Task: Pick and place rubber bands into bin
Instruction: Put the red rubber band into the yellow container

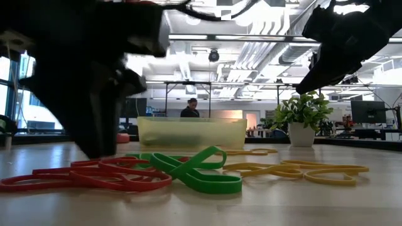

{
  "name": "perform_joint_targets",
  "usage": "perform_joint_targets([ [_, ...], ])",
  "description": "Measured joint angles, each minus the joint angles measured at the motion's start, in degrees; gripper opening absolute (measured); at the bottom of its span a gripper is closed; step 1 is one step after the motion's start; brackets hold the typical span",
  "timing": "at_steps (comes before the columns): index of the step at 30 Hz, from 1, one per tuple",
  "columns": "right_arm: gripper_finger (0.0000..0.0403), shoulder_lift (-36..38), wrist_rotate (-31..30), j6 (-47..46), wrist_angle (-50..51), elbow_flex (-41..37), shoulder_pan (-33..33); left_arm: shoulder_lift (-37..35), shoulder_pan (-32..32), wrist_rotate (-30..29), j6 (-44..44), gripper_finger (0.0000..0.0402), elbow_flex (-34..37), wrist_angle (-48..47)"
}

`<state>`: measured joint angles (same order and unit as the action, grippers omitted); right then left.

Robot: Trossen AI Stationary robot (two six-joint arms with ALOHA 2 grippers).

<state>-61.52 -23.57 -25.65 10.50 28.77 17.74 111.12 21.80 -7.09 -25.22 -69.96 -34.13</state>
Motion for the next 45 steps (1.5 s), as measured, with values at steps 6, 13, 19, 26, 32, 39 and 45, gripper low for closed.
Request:
perform_joint_targets([
  [6,0.0073,0.0,0.1,-1.2,0.4,0.0,0.1,1.4,0.0,-0.1,-1.8,0.0095,0.0,1.3],
  [13,0.0073,0.0,-0.1,-1.3,0.4,0.0,0.0,2.0,0.0,-0.5,-2.3,0.0079,-0.1,1.2],
  [19,0.0073,0.0,-0.2,-1.3,0.4,0.0,0.0,2.2,0.0,-1.1,-1.3,0.0010,-0.2,1.6],
  [26,0.0073,0.0,-0.5,-1.4,0.4,0.0,0.0,1.4,0.0,-2.0,-0.2,0.0002,-0.9,0.0],
  [32,0.0073,0.0,-0.5,-2.4,0.4,0.0,0.0,-1.9,-0.1,-4.8,3.5,0.0000,-5.0,-5.5],
  [39,0.0073,0.0,-0.5,-2.4,0.4,0.0,0.0,-5.7,-0.1,-14.6,7.7,0.0000,-12.7,-13.9],
  [45,0.0073,0.0,-0.4,-3.1,-0.1,0.0,0.0,-7.5,-2.7,-24.7,13.9,0.0000,-21.4,-20.7],
])
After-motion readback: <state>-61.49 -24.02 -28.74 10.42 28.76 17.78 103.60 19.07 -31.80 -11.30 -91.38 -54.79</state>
